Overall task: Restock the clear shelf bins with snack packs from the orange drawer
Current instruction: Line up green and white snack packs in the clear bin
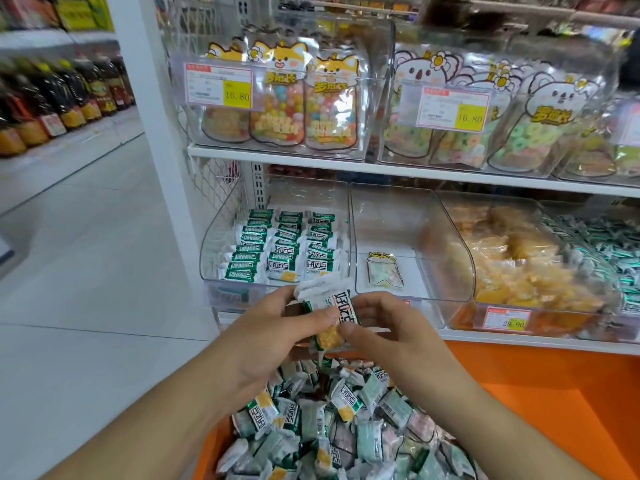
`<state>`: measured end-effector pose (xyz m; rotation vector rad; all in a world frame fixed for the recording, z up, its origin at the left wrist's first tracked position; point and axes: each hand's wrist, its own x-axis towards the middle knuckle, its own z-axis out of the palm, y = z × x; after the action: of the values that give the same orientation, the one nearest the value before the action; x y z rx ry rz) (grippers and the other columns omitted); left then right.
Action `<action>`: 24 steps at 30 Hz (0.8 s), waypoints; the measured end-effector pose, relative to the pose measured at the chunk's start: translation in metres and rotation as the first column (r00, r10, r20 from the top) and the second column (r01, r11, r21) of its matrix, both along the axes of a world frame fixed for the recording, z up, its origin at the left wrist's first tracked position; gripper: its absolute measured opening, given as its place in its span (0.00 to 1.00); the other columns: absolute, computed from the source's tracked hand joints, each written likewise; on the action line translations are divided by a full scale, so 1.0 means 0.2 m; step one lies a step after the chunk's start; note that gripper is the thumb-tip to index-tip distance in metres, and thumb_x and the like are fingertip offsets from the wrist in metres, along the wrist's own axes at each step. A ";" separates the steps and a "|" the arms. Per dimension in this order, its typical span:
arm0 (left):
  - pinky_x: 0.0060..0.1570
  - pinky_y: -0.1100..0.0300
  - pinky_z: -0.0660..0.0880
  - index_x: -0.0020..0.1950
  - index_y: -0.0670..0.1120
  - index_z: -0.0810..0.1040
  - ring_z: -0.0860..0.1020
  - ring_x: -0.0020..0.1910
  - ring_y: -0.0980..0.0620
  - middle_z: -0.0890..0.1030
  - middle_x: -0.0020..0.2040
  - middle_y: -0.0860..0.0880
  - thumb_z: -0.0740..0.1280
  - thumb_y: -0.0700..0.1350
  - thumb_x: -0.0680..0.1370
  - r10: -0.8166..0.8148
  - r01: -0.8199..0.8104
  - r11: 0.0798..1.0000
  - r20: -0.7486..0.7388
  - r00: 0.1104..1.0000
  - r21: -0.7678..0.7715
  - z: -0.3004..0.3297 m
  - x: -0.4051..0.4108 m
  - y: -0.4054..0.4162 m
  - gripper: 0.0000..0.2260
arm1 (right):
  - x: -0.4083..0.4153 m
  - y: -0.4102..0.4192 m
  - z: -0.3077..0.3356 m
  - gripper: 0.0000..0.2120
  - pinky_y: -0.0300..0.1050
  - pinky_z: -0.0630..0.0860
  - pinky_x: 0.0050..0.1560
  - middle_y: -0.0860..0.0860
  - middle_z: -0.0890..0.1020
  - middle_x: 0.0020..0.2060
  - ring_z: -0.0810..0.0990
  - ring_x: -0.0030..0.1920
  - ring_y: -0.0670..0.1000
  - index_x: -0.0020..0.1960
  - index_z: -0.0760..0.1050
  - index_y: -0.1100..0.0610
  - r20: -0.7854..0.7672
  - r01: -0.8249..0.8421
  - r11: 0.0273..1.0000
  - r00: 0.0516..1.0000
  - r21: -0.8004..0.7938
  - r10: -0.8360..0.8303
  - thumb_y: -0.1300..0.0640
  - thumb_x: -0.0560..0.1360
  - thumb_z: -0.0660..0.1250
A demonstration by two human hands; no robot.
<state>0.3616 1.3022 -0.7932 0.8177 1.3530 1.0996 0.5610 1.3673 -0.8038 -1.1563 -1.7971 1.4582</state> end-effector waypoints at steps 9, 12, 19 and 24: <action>0.71 0.43 0.73 0.74 0.57 0.75 0.81 0.66 0.47 0.84 0.66 0.53 0.81 0.60 0.71 -0.087 0.086 0.996 0.009 0.996 0.009 0.02 -0.17 0.06 0.33 | -0.17 0.10 0.09 0.15 0.46 0.79 0.50 0.45 0.86 0.46 0.82 0.47 0.54 0.58 0.83 0.46 0.024 -0.105 0.994 0.994 0.034 0.105 0.47 0.73 0.80; 0.68 0.47 0.75 0.70 0.65 0.76 0.80 0.65 0.55 0.82 0.65 0.62 0.78 0.71 0.66 -0.055 0.066 0.997 -0.259 0.964 0.033 0.04 -0.27 0.11 0.34 | -0.29 0.19 0.13 0.19 0.54 0.79 0.55 0.47 0.87 0.47 0.83 0.49 0.55 0.54 0.84 0.47 0.085 -0.072 0.992 0.994 0.107 0.063 0.43 0.66 0.82; 0.64 0.54 0.75 0.76 0.57 0.70 0.75 0.65 0.57 0.75 0.70 0.57 0.67 0.58 0.82 0.106 -0.011 0.992 -0.763 0.637 0.129 0.04 -0.50 0.16 0.22 | -0.63 0.48 0.13 0.23 0.42 0.79 0.39 0.42 0.81 0.50 0.83 0.45 0.44 0.60 0.76 0.47 0.385 -0.074 0.956 0.922 0.282 -0.043 0.50 0.69 0.82; 0.70 0.57 0.68 0.77 0.53 0.70 0.73 0.72 0.52 0.74 0.74 0.53 0.66 0.56 0.83 0.052 0.031 0.996 -0.848 0.527 0.080 -0.04 -0.56 0.16 0.23 | -0.78 0.60 0.05 0.21 0.50 0.80 0.44 0.52 0.81 0.51 0.80 0.46 0.52 0.55 0.72 0.51 0.691 -0.274 0.922 0.723 0.272 0.011 0.56 0.69 0.79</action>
<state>0.2502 1.3348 -0.8018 1.5454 2.1327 0.7481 0.4055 1.4869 -0.7941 -1.4906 -2.5700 0.7273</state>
